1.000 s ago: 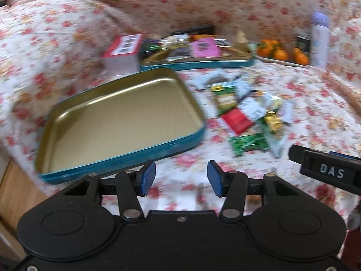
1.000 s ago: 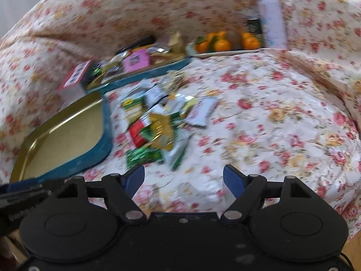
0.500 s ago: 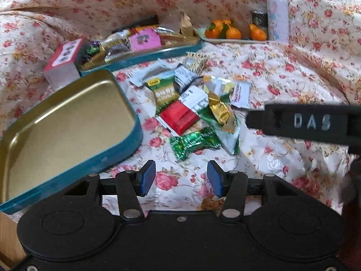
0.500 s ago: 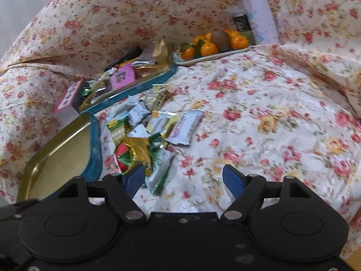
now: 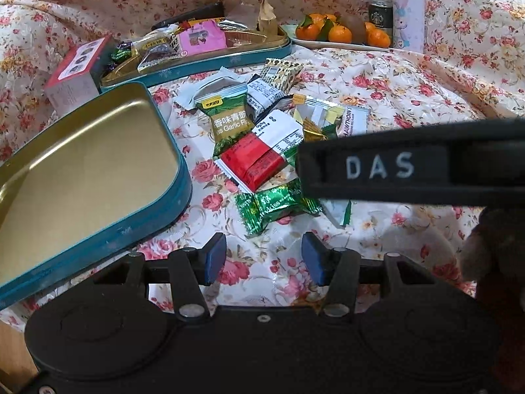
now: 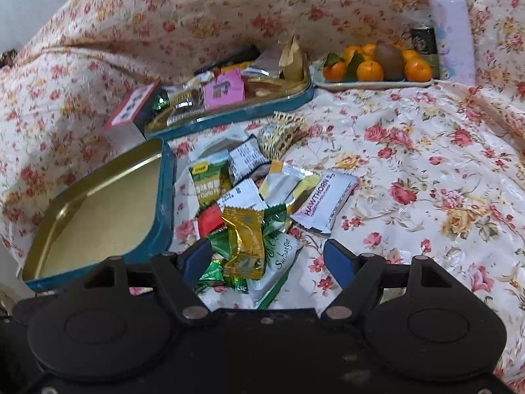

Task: Organize snacks
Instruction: 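Grasp the green wrapped candy with the left gripper while the right gripper grasps a green packet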

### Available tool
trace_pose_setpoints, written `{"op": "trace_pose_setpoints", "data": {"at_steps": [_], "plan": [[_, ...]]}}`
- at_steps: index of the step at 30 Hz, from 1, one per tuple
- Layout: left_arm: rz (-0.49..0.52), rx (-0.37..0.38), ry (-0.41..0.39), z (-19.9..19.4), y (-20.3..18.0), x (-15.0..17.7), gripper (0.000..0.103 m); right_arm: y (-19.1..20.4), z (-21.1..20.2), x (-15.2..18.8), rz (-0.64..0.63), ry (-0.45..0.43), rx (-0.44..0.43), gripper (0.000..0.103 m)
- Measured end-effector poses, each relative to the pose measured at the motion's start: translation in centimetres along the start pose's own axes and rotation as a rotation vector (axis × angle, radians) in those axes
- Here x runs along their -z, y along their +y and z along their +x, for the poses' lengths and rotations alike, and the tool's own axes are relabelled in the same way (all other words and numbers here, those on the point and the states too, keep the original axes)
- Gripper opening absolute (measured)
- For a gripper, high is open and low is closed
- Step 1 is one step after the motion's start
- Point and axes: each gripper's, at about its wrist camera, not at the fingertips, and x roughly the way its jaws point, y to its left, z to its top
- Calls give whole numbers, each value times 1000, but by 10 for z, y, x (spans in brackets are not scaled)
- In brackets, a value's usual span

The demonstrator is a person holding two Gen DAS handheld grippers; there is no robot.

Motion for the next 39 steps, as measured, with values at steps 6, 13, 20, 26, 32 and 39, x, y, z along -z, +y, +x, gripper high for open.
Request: {"op": "trace_pose_setpoints", "data": {"at_steps": [6,13,20,26,32,39], "plan": [[18,-17,-10,3,-2,-3,61,-5,11,0,-32,23,39,80],[134,-50,-51,3,-14,-6,60,-26,13,1,-53,9,157,79],[268,-60,-73,8,-25,-12,60,-47,9,2,-4,-4,197,78],[388,-71,-96,11,-35,-12,60,-53,8,6,-3,-25,238,78],[415,-50,-87,10,-39,-11,49,-59,5,12,-18,-52,286,78],[316,23,-37,14,-23,-20,49,-66,4,14,-17,-65,310,78]]}}
